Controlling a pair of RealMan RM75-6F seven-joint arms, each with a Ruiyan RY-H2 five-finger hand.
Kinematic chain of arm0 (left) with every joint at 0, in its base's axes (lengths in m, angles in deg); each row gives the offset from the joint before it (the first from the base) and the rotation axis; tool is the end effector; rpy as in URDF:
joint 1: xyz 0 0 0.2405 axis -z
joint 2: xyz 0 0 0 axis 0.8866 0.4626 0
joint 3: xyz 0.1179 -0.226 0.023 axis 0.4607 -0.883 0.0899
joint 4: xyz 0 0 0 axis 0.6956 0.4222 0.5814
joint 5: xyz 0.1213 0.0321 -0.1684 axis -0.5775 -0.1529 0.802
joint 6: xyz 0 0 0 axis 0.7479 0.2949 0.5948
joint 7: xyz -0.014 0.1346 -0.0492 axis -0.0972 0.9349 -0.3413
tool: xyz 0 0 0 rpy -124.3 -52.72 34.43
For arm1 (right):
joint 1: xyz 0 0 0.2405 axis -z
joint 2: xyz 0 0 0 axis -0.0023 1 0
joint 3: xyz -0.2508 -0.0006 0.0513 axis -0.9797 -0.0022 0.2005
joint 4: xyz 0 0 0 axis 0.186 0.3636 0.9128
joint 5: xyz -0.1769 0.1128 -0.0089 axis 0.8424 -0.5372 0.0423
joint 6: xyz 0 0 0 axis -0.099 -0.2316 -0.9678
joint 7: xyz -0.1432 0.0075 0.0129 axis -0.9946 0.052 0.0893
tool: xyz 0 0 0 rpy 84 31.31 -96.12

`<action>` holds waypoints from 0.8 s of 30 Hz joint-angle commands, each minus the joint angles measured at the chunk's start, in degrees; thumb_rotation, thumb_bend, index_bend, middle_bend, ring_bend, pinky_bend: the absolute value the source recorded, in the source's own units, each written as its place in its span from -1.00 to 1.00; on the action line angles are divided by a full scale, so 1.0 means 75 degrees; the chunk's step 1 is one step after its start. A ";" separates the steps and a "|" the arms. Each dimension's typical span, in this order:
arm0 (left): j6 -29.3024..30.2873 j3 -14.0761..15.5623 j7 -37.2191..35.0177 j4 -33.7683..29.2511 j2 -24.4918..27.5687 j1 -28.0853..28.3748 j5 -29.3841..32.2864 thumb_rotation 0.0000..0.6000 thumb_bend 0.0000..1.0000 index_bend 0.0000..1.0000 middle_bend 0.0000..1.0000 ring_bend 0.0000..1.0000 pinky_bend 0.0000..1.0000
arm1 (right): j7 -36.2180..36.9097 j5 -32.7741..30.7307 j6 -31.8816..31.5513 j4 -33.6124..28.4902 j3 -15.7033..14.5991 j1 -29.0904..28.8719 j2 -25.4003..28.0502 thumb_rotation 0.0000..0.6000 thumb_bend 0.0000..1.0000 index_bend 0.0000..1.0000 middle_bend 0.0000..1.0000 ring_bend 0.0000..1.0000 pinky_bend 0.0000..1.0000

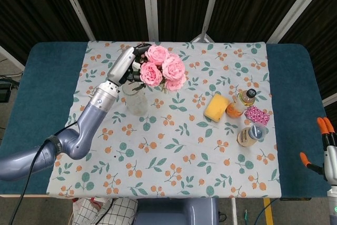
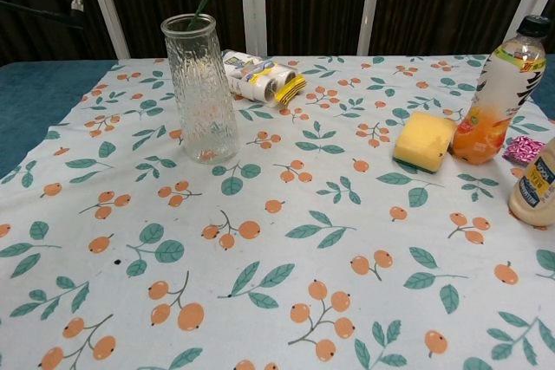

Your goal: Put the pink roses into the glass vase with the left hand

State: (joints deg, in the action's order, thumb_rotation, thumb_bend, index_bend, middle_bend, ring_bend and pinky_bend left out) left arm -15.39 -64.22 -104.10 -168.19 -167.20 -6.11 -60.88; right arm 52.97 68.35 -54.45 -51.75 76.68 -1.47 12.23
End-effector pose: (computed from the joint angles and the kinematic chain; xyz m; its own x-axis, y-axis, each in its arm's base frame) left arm -0.0093 0.4315 0.0874 -0.3649 0.3165 0.8756 0.7511 -0.4557 0.4777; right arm -0.3475 -0.1794 0.1780 0.3045 0.0893 0.9483 -0.9416 0.1783 0.2856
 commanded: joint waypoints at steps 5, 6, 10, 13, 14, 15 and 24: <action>0.0119 0.0404 -0.0086 -0.0415 0.0569 -0.0481 -0.0360 1.00 -0.20 -0.31 -0.41 -0.65 -0.31 | 0.0018 0.0017 -0.0057 -0.0013 0.0017 0.0022 -0.0012 1.00 -0.37 -0.97 -0.92 -0.78 -0.87; 0.0094 0.0472 -0.0086 -0.0458 0.0659 -0.0534 -0.0414 1.00 -0.21 -0.33 -0.43 -0.67 -0.32 | 0.0014 0.0020 -0.0049 -0.0015 0.0013 0.0021 -0.0013 1.00 -0.37 -0.97 -0.92 -0.78 -0.87; -0.0021 0.0714 -0.0115 -0.0616 0.0935 -0.0698 -0.0573 1.00 -0.23 -0.41 -0.52 -0.75 -0.37 | -0.0001 0.0057 -0.0060 -0.0043 0.0005 0.0018 -0.0018 1.00 -0.37 -0.97 -0.92 -0.78 -0.87; -0.0066 0.0856 -0.0234 -0.0713 0.1060 -0.0829 -0.0627 1.00 -0.27 -0.50 -0.61 -0.84 -0.43 | -0.0016 0.0094 -0.0095 -0.0080 -0.0008 0.0030 -0.0018 1.00 -0.36 -0.97 -0.92 -0.78 -0.87; -0.0076 0.0907 -0.0265 -0.0735 0.1114 -0.0875 -0.0662 1.00 -0.28 -0.54 -0.64 -0.86 -0.45 | -0.0026 0.0100 -0.0100 -0.0091 -0.0010 0.0032 -0.0015 1.00 -0.36 -0.97 -0.92 -0.78 -0.87; -0.0087 0.0963 -0.0283 -0.0745 0.1167 -0.0921 -0.0695 1.00 -0.29 -0.55 -0.66 -0.87 -0.45 | -0.0028 0.0102 -0.0101 -0.0102 -0.0011 0.0034 -0.0010 1.00 -0.37 -0.97 -0.92 -0.78 -0.87; -0.0279 0.1438 -0.0629 -0.0521 0.1576 -0.1437 -0.0606 1.00 -0.32 -0.70 -0.81 -1.00 -0.59 | 0.0016 0.0162 -0.0093 -0.0177 -0.0044 0.0044 0.0017 1.00 -0.37 -0.97 -0.92 -0.78 -0.87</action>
State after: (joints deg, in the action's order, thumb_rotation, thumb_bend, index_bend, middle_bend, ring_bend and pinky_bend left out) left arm -16.75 -53.98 -108.24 -172.56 -155.81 -16.46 -65.91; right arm 53.08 69.54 -55.13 -53.06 76.37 -1.14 12.35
